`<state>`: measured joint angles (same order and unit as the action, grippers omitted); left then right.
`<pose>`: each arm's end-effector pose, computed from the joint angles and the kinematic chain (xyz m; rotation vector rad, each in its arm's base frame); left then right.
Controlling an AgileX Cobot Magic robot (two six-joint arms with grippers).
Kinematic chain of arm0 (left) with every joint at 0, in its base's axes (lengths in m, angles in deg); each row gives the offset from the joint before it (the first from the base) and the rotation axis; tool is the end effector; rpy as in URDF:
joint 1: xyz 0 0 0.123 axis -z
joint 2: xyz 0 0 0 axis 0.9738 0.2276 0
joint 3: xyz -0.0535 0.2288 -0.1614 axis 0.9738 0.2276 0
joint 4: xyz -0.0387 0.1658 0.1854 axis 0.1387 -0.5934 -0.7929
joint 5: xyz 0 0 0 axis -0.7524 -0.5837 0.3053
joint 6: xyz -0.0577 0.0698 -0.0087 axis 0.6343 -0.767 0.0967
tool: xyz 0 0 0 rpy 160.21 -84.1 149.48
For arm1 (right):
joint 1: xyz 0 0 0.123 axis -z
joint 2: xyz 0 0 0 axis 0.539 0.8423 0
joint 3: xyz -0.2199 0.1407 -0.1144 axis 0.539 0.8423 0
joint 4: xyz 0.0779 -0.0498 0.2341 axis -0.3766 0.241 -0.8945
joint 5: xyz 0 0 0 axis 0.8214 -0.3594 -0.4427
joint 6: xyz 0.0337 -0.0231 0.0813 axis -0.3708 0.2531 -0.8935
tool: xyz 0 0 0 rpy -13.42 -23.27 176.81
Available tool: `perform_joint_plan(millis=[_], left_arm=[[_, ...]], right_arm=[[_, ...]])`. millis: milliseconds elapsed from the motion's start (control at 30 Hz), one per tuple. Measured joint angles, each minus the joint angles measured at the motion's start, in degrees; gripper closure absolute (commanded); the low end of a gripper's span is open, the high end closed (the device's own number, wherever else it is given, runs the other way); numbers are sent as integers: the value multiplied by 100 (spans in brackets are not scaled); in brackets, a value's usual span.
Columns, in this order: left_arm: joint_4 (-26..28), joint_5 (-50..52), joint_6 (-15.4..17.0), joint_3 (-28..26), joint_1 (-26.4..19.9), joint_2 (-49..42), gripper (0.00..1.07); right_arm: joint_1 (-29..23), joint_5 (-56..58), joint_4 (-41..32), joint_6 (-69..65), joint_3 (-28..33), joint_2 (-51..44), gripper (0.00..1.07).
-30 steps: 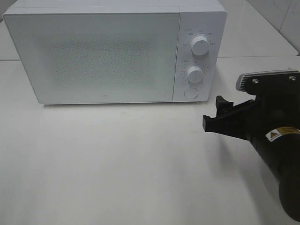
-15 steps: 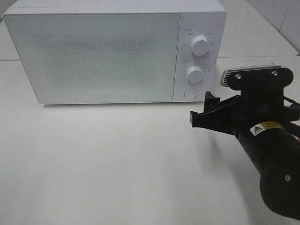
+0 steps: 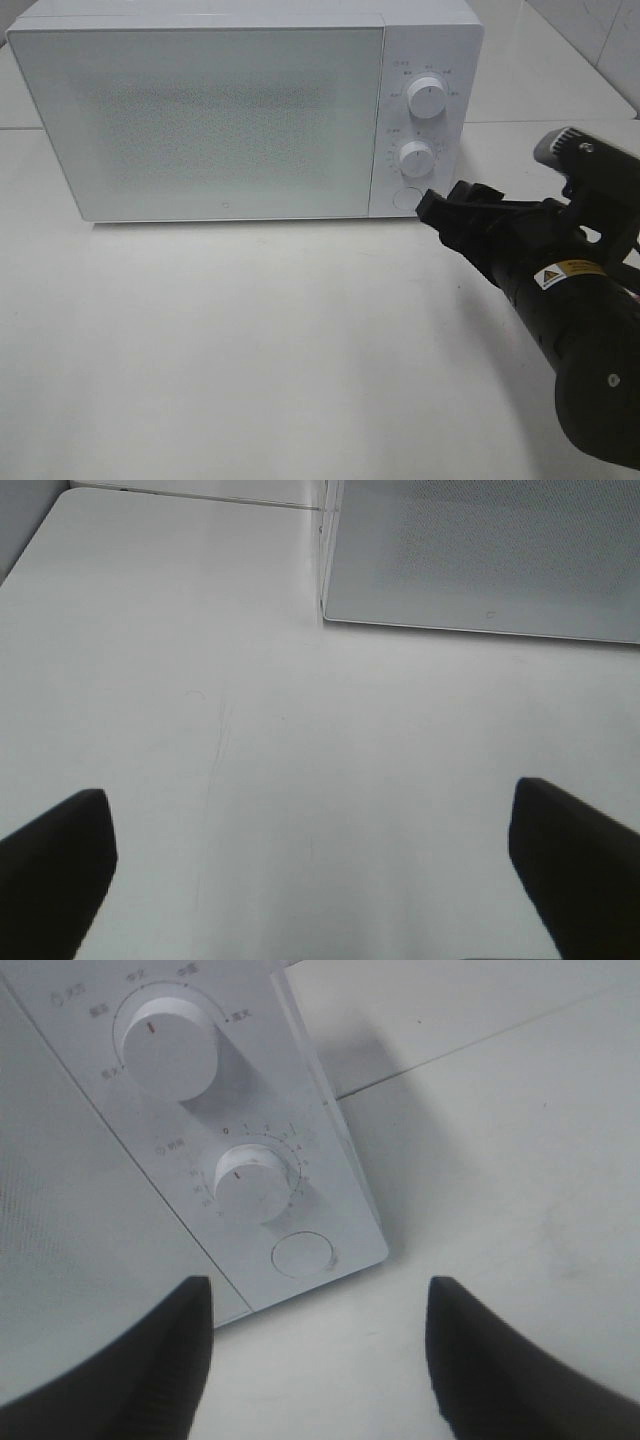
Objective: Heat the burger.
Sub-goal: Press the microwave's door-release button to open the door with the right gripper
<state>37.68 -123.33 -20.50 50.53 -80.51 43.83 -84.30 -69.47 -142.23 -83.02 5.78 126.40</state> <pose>-0.0029 -0.0108 0.2828 -0.0483 2.0526 -0.1131 0.1975 0.1312 0.1597 0.5127 1.6786 0.3438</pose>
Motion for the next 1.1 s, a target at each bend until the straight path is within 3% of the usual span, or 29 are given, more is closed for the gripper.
perform_joint_plan(millis=[467, 733, 1100], left_arm=[[0, 0, 0, 0, 0, 0, 7], [0, 0, 0, 0, 0, 0, 7], [0, 0, 0, 0, 0, 0, 7]], right_arm=[[0, 498, -11, -4349, 0, 0, 105], [0, 762, -11, -5311, 0, 0, 107], [0, 722, 0, -5523, -109, 361, 107]])
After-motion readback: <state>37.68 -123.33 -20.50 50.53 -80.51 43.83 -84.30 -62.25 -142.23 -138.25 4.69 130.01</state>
